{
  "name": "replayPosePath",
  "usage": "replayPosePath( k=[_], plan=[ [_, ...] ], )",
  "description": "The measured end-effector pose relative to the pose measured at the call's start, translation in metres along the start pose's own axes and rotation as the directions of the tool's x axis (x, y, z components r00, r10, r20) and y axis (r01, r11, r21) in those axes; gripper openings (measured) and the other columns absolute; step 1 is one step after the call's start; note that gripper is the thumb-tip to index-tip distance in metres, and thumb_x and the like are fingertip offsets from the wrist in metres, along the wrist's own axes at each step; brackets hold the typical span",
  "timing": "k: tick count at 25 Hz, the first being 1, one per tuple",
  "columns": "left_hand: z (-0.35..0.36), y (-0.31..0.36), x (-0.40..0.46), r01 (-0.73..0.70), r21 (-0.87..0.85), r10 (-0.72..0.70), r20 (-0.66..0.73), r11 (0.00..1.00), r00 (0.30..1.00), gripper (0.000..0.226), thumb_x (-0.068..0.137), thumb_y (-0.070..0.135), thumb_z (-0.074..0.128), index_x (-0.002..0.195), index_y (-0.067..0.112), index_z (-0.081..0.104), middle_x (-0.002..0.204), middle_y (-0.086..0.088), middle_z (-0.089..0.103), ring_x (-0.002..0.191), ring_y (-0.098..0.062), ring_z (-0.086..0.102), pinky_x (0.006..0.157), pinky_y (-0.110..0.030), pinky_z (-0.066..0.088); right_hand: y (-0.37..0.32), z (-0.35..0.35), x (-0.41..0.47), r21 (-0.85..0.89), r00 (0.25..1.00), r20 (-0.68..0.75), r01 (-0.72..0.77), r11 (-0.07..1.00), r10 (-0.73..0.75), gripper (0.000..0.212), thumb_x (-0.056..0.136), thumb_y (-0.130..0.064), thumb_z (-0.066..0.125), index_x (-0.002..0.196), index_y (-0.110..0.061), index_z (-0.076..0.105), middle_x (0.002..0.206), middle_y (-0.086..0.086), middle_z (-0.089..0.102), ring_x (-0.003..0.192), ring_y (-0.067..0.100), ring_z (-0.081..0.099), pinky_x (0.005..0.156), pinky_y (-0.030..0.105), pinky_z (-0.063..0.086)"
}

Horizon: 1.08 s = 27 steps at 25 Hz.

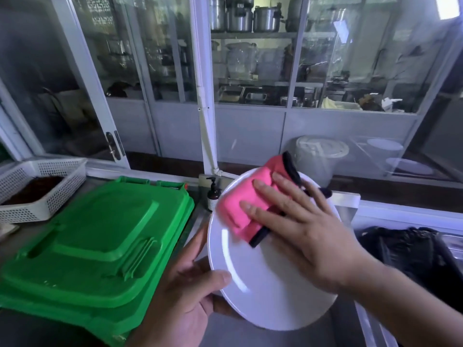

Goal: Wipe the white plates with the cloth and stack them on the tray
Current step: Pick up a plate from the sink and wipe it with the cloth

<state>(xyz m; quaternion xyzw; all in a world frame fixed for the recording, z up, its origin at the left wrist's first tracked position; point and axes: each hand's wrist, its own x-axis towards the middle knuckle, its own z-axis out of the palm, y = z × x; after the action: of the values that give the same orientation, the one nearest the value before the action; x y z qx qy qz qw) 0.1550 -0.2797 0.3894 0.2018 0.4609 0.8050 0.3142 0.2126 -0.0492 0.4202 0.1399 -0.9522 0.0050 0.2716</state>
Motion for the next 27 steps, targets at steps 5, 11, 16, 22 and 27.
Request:
replayPosePath(
  k=[5,11,16,22,27],
  plan=[
    [-0.002,0.004,0.01,-0.134,-0.028,0.13,-0.102,0.991,0.986,0.076,0.065,-0.006,0.06,0.127,0.037,0.069,0.107,-0.019,0.073,0.077,-0.032,0.07,0.05,-0.046,0.06,0.021,0.002,-0.019,0.01,0.956,-0.071,-0.285,0.958,0.285,0.048,0.098,-0.044,0.045,0.145,-0.035,0.049,0.151,-0.003,0.046,0.138,0.033,0.038,0.112,0.055,0.033],
    [-0.001,-0.002,0.028,-0.186,-0.012,0.185,-0.068,0.982,0.98,0.072,0.072,-0.004,0.055,0.132,0.035,0.064,0.12,-0.009,0.071,0.09,-0.027,0.071,0.056,-0.045,0.06,-0.03,0.026,-0.072,0.233,0.865,-0.06,-0.473,0.849,0.498,0.057,0.089,-0.05,0.059,0.144,-0.036,0.051,0.145,-0.016,0.04,0.125,0.021,0.036,0.11,0.027,0.028],
    [0.004,-0.016,0.041,-0.142,-0.026,0.141,-0.029,0.99,0.99,0.073,0.074,-0.009,0.057,0.135,0.032,0.061,0.129,-0.011,0.068,0.102,-0.031,0.07,0.062,-0.043,0.062,-0.078,0.047,-0.078,0.253,0.834,-0.115,-0.5,0.828,0.539,0.066,0.078,-0.027,0.074,0.139,-0.04,0.051,0.136,-0.013,0.048,0.107,0.022,0.046,0.087,0.046,0.048],
    [0.003,-0.043,0.052,0.028,-0.069,-0.03,-0.03,0.997,0.999,0.069,0.08,-0.003,0.054,0.139,0.031,0.056,0.133,-0.001,0.067,0.112,-0.029,0.069,0.067,-0.047,0.063,-0.083,0.008,-0.095,0.713,0.784,0.366,-0.582,0.391,0.501,0.027,0.087,-0.025,0.068,0.113,-0.034,0.073,0.097,-0.014,0.07,0.087,0.011,0.062,0.074,0.025,0.051],
    [0.001,-0.082,0.048,0.264,-0.011,-0.265,-0.027,0.964,0.964,0.068,0.072,0.003,0.061,0.129,0.042,0.065,0.119,0.001,0.073,0.098,-0.034,0.065,0.074,-0.055,0.058,-0.067,0.003,-0.141,0.65,0.41,0.12,-0.721,0.241,0.904,0.024,0.083,-0.02,0.065,0.099,-0.031,0.077,0.093,-0.005,0.073,0.084,0.016,0.064,0.076,0.037,0.049]
  ],
)
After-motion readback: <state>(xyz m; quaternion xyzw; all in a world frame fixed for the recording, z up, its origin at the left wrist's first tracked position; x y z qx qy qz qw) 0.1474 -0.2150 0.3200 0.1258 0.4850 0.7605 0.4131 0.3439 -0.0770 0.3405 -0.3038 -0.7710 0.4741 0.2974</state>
